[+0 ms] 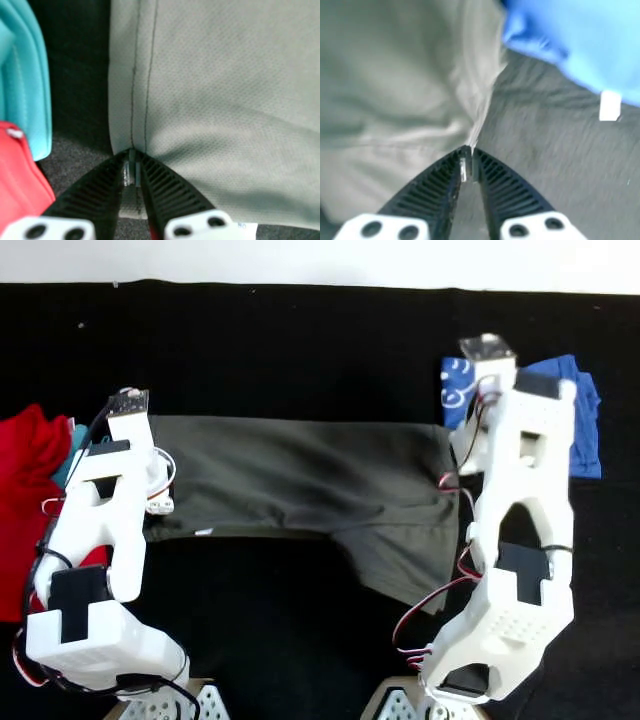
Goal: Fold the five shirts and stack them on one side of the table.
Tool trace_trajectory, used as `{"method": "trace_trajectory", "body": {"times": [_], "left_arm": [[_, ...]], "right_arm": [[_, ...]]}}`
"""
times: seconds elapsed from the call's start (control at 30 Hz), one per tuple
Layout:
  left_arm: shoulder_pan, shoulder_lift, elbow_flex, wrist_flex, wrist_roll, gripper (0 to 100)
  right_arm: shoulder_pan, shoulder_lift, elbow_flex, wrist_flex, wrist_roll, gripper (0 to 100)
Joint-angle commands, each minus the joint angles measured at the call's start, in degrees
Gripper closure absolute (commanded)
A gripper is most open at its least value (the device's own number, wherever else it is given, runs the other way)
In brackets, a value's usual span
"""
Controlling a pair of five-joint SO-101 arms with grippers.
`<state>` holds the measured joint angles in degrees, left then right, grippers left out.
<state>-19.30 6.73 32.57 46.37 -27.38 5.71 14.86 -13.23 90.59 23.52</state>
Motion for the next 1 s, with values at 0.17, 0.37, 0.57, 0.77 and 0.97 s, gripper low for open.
{"method": "trace_trajectory", "body": {"times": [0.17,0.37,0.57,0.77,0.97], "left_arm": [[-0.7,0.6,0.2,-2.2,0.1,99],[-0.7,0.6,0.2,-2.2,0.1,99],[-0.7,0.6,0.2,-2.2,0.1,99],[-0.7,0.6,0.2,-2.2,0.1,99],[-0.7,0.6,0.2,-2.2,0.1,99]], "right_arm": [[-13.8,-17.9,12.1,7.5,0.7,98.5],[-24.2,-28.6,37.4,-4.1,0.7,87.9],[-26.0,-26.0,50.1,-21.5,0.7,86.8],[-18.2,-17.9,46.5,-27.1,0.7,86.8],[-19.8,-17.4,41.6,-18.2,0.7,86.8]]}}
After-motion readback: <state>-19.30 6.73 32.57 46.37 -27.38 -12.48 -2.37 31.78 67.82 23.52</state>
